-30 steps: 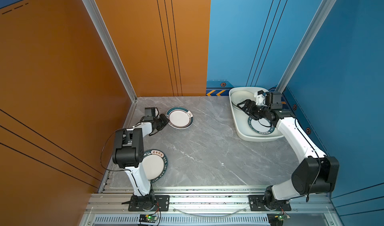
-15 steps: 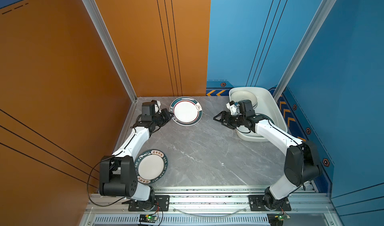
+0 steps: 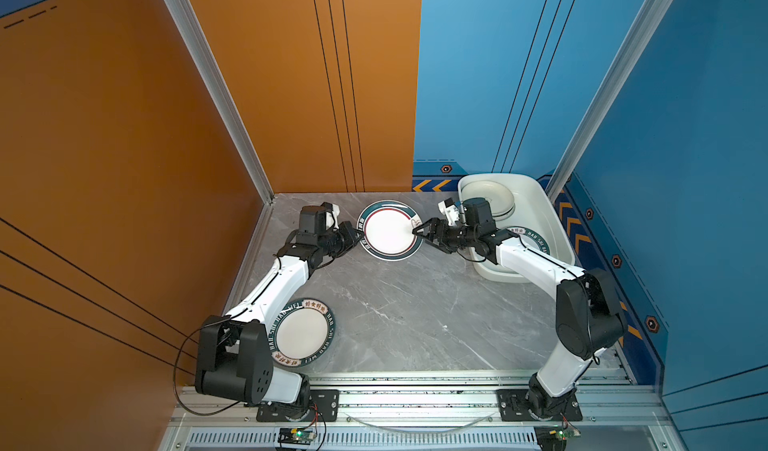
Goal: Place the plates into the plastic bin on the countertop
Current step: 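Reach right gripper to the raised plate and grasp its edge beside left gripper, then carry the plate toward the bin with right gripper while left gripper releases and withdraws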
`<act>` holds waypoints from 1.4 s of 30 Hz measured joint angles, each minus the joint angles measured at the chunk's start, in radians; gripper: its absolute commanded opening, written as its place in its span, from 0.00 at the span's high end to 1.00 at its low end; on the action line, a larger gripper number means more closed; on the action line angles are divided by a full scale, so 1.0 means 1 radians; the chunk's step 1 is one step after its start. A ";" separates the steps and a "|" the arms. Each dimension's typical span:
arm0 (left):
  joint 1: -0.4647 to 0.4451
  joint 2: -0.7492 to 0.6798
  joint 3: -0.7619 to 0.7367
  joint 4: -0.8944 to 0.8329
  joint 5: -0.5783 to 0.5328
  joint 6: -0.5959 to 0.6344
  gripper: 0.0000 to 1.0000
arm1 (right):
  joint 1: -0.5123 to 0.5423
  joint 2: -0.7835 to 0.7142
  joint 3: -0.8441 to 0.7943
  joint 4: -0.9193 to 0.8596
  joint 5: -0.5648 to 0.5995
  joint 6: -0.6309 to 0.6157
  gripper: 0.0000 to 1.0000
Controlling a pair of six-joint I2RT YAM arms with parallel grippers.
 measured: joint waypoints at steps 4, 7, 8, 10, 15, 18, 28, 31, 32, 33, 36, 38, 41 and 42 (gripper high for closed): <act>-0.031 0.000 0.000 0.002 0.009 -0.010 1.00 | 0.001 0.036 0.000 0.063 -0.030 0.045 0.40; -0.048 0.000 0.000 0.003 0.014 -0.014 1.00 | 0.001 0.061 0.002 0.114 -0.055 0.082 0.56; -0.052 0.000 0.000 0.003 0.015 -0.015 1.00 | 0.002 0.068 0.002 0.129 -0.061 0.092 0.61; -0.056 0.000 0.000 0.003 0.017 -0.016 1.00 | 0.002 0.075 0.003 0.148 -0.072 0.107 0.67; -0.058 0.003 0.007 -0.004 0.008 -0.026 1.00 | -0.002 0.075 0.005 0.172 -0.099 0.129 0.88; -0.053 0.013 0.013 -0.004 0.010 -0.042 1.00 | -0.008 0.075 0.015 0.177 -0.113 0.134 0.97; -0.059 0.023 0.042 -0.033 0.006 -0.035 0.69 | -0.014 0.072 0.035 0.150 -0.116 0.124 1.00; -0.077 0.024 0.049 -0.049 0.001 -0.003 0.45 | -0.019 0.066 0.053 0.084 -0.100 0.087 1.00; -0.082 0.024 0.054 -0.056 0.001 0.007 0.36 | -0.024 0.063 0.063 0.049 -0.089 0.067 1.00; -0.085 0.023 0.059 -0.064 0.001 0.021 0.31 | -0.033 0.060 0.075 0.008 -0.071 0.047 1.00; -0.085 0.011 0.066 -0.097 -0.005 0.065 0.17 | -0.084 0.054 0.122 -0.114 -0.016 -0.010 1.00; -0.078 -0.007 0.066 -0.134 -0.020 0.093 0.15 | -0.146 0.048 0.165 -0.192 0.029 -0.049 1.00; -0.054 -0.048 0.063 -0.199 -0.068 0.138 0.07 | -0.258 0.032 0.219 -0.278 0.106 -0.087 1.00; -0.043 -0.068 0.057 -0.216 -0.089 0.151 0.07 | -0.295 0.027 0.235 -0.299 0.133 -0.096 1.00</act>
